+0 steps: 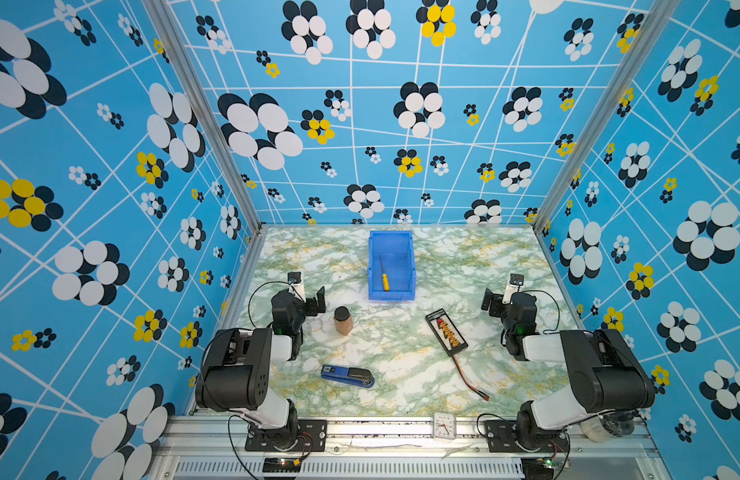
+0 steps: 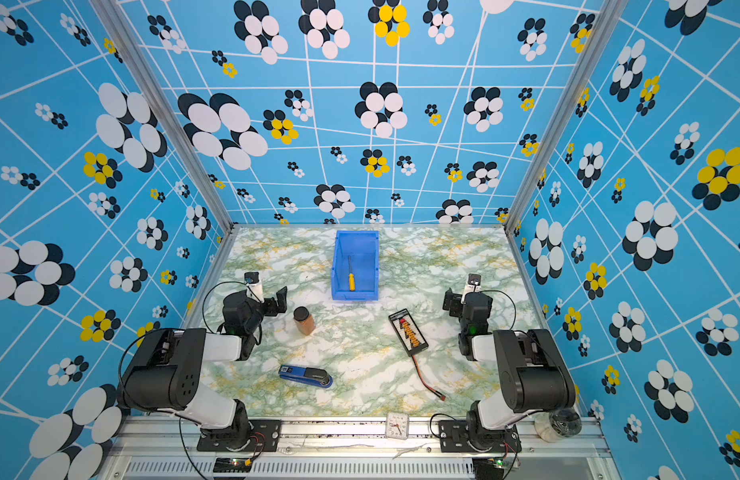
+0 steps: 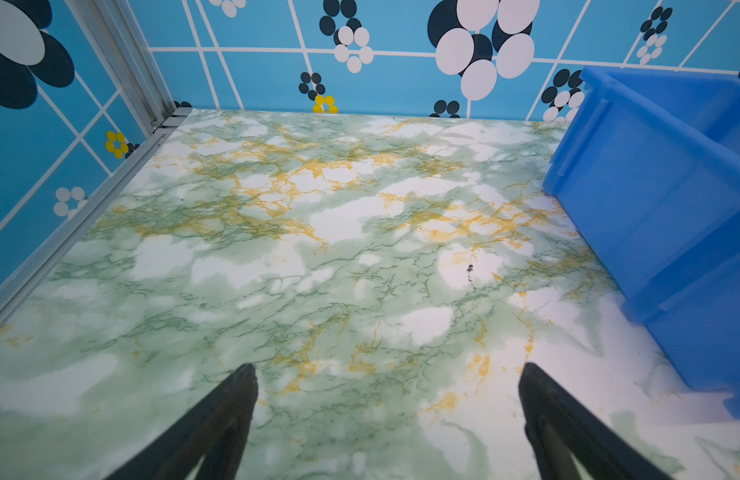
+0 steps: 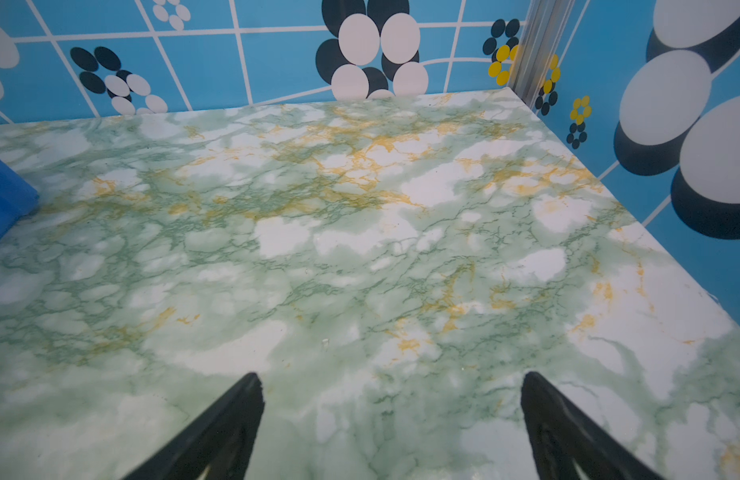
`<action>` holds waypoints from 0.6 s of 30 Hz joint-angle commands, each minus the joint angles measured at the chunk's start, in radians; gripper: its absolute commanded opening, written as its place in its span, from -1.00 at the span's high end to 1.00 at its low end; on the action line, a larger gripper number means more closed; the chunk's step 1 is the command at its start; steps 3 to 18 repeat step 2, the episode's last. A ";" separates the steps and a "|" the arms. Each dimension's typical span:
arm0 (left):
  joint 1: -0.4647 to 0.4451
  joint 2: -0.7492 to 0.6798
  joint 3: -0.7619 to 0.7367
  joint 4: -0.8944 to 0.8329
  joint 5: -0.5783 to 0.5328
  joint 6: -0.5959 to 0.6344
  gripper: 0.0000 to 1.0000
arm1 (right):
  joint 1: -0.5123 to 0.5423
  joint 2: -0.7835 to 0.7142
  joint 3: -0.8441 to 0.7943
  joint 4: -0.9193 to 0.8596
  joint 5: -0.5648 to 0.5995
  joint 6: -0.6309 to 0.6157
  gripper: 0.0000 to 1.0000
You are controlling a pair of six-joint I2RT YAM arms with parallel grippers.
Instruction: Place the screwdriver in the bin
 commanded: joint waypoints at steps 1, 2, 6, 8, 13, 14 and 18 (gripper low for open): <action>-0.003 -0.003 -0.007 0.018 -0.006 0.018 -0.99 | -0.005 -0.004 0.021 0.014 -0.010 -0.015 -0.99; -0.003 -0.003 -0.006 0.017 -0.006 0.018 -0.99 | -0.005 -0.004 0.020 0.014 -0.009 -0.016 -0.98; -0.003 -0.003 -0.006 0.017 -0.006 0.018 -0.99 | -0.005 -0.004 0.020 0.014 -0.009 -0.016 -0.98; -0.003 -0.003 -0.006 0.017 -0.006 0.018 -0.99 | -0.005 -0.004 0.020 0.014 -0.009 -0.016 -0.98; -0.003 -0.003 -0.006 0.017 -0.006 0.018 -0.99 | -0.005 -0.004 0.020 0.014 -0.009 -0.016 -0.98; -0.003 -0.003 -0.006 0.017 -0.006 0.018 -0.99 | -0.005 -0.004 0.020 0.014 -0.009 -0.016 -0.98; -0.003 -0.003 -0.006 0.017 -0.006 0.018 -0.99 | -0.005 -0.004 0.020 0.014 -0.009 -0.016 -0.98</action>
